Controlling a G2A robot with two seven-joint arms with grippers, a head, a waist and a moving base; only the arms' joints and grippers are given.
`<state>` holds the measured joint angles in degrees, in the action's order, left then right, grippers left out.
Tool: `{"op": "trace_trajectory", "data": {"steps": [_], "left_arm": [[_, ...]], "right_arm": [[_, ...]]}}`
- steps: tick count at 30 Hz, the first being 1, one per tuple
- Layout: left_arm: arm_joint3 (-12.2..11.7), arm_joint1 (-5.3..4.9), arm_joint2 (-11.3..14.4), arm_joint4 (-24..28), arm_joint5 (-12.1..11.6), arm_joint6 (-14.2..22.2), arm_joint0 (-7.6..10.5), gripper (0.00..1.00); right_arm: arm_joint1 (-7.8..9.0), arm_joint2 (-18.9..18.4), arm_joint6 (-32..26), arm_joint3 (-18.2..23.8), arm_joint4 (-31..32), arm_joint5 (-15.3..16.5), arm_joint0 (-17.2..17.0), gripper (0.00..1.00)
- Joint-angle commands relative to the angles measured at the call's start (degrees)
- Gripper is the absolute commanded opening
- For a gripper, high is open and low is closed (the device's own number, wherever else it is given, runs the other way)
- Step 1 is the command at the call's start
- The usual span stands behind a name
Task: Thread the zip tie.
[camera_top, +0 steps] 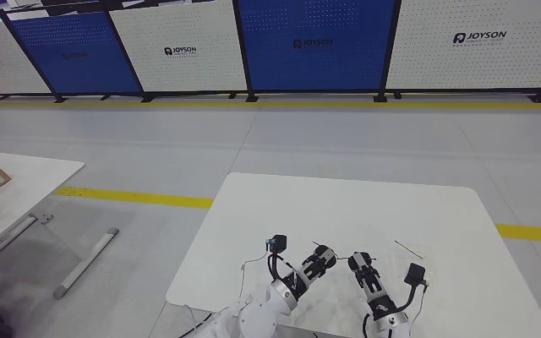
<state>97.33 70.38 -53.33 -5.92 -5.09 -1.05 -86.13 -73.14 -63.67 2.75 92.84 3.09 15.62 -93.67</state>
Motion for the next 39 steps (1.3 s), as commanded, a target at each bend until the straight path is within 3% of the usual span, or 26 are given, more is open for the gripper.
{"op": "trace_trajectory", "data": {"steps": [1, 8, 10, 12, 18, 28, 31, 34, 39], "left_arm": [[-0.13, 0.02, -0.12, 0.29, -0.2, 0.11, 0.01, 0.0], [-0.65, 0.17, 0.18, -1.03, 0.41, -0.34, 0.16, 0.0], [-0.86, 0.21, 0.41, -1.87, 1.17, -0.21, 0.33, 0.15], [-0.82, 0.3, 0.74, -2.45, 1.69, -0.47, 0.42, 0.23], [-1.06, 0.52, 1.28, -3.16, 2.49, -0.71, 0.69, 0.28], [-1.61, 0.86, 1.81, -3.66, 3.61, -0.76, 1.26, 0.23], [-1.82, 0.96, 1.87, -3.53, 3.83, -0.7, 1.52, 0.19], [-2.19, 1.08, 1.95, -3.3, 3.92, -0.51, 1.87, 0.06], [-2.39, 1.2, 1.97, -3.2, 3.79, -0.44, 1.98, 0.0]], "right_arm": [[-0.09, 0.06, 0.54, 0.02, 0.41, -0.05, -0.09, 0.0], [-0.26, -0.34, 1.41, 0.28, 1.33, -1.28, -0.36, 0.0], [-0.33, -0.42, 2.05, 0.43, 1.81, -1.7, -0.44, 0.0], [-0.41, -0.41, 2.36, 0.49, 2.15, -2.02, -0.45, 0.0], [-0.68, -0.11, 2.97, 0.54, 3.34, -3.43, -0.17, 0.0], [-0.99, -0.08, 3.11, 0.51, 4.51, -3.77, -0.16, 0.0], [-1.04, -0.05, 3.13, 0.56, 5.18, -3.66, -0.28, 0.0], [-1.1, -0.05, 3.15, 0.61, 5.83, -3.79, -0.37, 0.0], [-1.22, -0.17, 3.11, 0.63, 6.14, -3.65, -0.49, 0.0]]}}
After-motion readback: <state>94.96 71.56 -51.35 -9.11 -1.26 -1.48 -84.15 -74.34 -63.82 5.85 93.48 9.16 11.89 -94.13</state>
